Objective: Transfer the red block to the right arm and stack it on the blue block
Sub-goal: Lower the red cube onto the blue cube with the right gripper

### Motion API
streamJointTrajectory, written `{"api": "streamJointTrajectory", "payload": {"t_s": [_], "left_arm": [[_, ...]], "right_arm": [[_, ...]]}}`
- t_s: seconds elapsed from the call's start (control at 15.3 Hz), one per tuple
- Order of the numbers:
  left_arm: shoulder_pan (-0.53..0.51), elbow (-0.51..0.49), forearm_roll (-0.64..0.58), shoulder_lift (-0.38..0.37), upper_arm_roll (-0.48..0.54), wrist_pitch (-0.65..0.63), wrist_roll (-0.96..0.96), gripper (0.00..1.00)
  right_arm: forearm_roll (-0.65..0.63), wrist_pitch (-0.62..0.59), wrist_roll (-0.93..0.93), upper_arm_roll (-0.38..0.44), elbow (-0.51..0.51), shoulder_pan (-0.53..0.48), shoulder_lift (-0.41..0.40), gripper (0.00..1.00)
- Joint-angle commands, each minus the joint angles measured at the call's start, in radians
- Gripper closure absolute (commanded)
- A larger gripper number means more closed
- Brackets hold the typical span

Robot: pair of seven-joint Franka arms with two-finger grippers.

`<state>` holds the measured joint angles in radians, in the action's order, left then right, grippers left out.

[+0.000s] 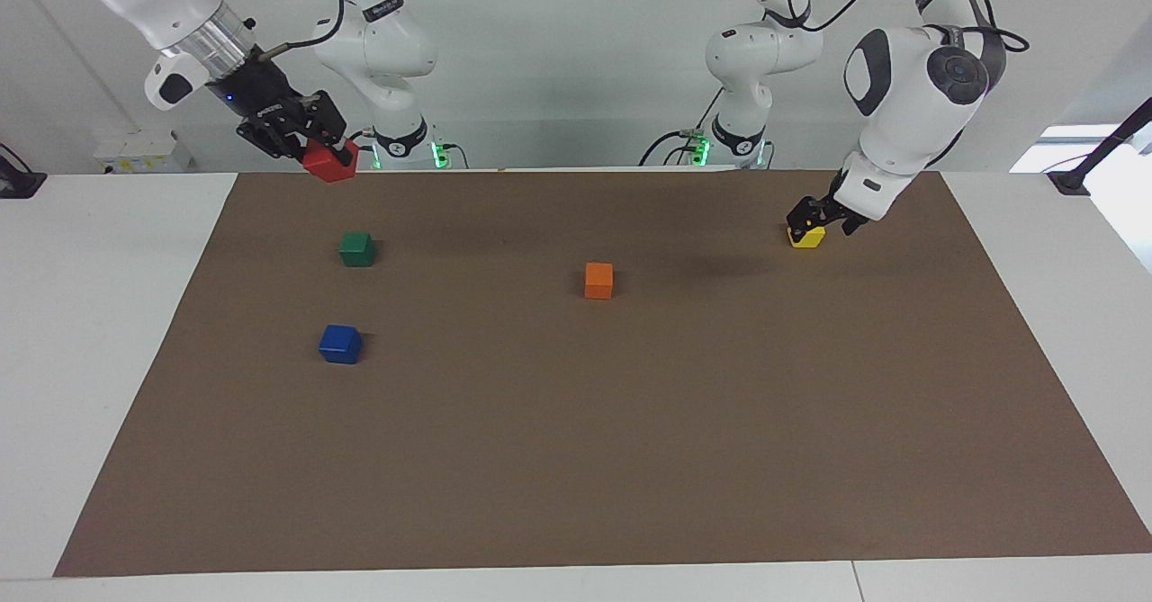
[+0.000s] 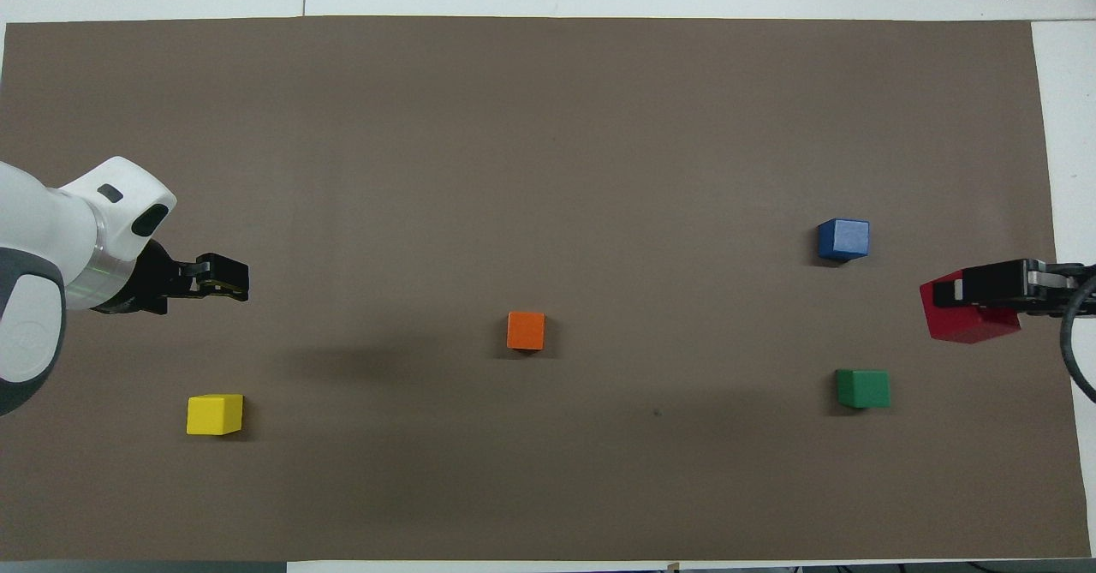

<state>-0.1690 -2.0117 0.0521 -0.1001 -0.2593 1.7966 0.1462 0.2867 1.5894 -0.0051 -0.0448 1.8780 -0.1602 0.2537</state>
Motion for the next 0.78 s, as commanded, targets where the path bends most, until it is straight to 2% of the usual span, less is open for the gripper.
{"api": "streamJointTrajectory", "payload": {"t_s": [0.0, 0.13, 0.39, 0.59, 0.72], "left_arm": [[-0.003, 0.043, -0.032, 0.014, -0.006, -0.028, -0.016, 0.00], [-0.004, 0.076, -0.032, 0.028, -0.005, -0.040, -0.017, 0.00], [-0.003, 0.246, -0.041, 0.114, -0.003, -0.181, -0.017, 0.00], [0.037, 0.310, -0.043, 0.145, 0.034, -0.207, -0.020, 0.00], [0.049, 0.315, -0.044, 0.163, 0.051, -0.223, -0.020, 0.00]], "right_arm": [[-0.163, 0.000, -0.026, -0.018, -0.007, -0.003, -0.014, 1.00], [-0.230, 0.070, -0.022, -0.021, 0.013, 0.004, -0.022, 1.00], [-0.254, 0.234, -0.021, -0.024, 0.058, 0.028, -0.091, 1.00], [-0.283, 0.338, -0.021, -0.024, 0.082, 0.051, -0.137, 1.00], [-0.300, 0.443, -0.024, -0.024, 0.140, 0.056, -0.146, 1.00]]}}
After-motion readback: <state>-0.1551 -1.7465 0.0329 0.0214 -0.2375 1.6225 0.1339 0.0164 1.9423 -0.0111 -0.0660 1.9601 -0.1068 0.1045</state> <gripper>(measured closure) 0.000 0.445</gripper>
